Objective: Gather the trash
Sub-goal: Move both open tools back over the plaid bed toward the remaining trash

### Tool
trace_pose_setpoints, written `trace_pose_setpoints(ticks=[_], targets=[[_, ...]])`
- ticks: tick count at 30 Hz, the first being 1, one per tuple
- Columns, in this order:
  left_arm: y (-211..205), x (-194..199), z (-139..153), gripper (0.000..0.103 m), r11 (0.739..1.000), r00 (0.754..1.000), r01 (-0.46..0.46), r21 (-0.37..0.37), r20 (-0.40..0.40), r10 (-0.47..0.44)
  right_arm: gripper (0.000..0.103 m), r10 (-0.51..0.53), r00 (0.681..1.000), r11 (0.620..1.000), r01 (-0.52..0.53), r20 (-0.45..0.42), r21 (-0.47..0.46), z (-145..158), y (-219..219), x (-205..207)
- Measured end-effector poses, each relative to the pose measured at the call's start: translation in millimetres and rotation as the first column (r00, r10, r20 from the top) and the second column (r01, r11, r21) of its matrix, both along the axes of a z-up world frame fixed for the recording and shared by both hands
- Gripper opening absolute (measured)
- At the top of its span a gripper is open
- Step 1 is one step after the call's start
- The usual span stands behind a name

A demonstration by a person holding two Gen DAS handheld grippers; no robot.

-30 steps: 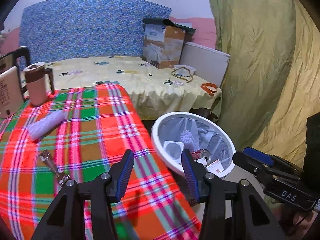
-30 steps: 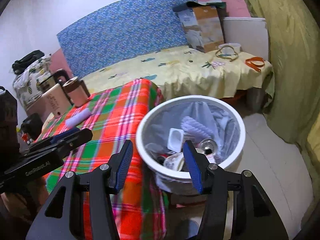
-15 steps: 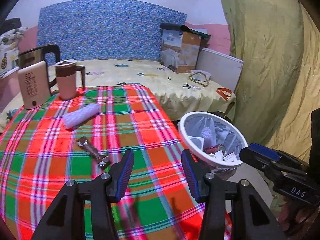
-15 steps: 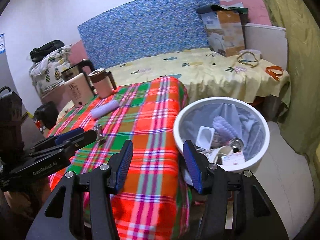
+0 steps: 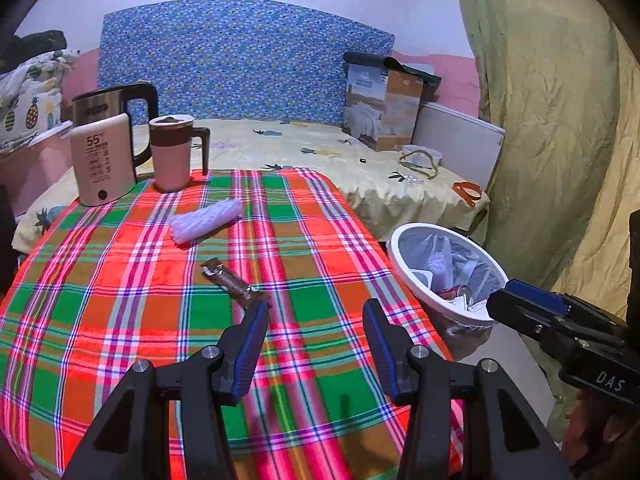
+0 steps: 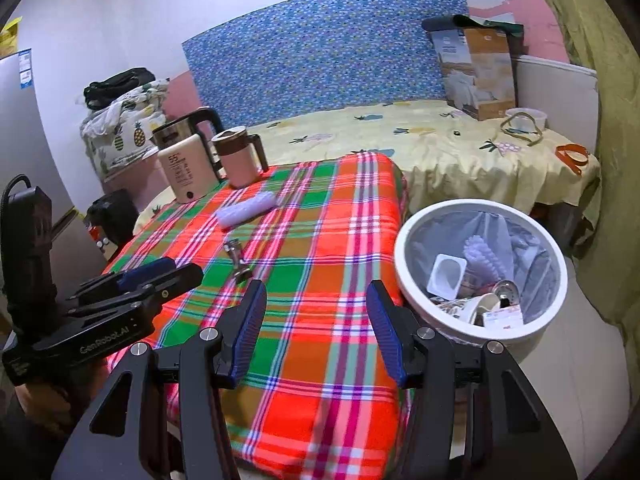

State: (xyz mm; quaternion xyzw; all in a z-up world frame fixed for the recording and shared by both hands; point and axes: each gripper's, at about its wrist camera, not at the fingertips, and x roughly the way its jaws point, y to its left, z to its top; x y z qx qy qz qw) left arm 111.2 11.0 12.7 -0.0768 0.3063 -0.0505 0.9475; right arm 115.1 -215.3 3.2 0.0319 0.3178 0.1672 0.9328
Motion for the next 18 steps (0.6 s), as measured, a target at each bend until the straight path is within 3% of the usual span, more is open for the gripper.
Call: trace_pose_setpoints(ticks=[18], targets=[[37.0,-21.5,-14.4,0.049,0.997,0.997,-0.071,-0.008,-0.019,0.07,0.054,0.069,0.997,0.997,-0.07,-0.042,-0.03,-9.9,37.7,0.6]])
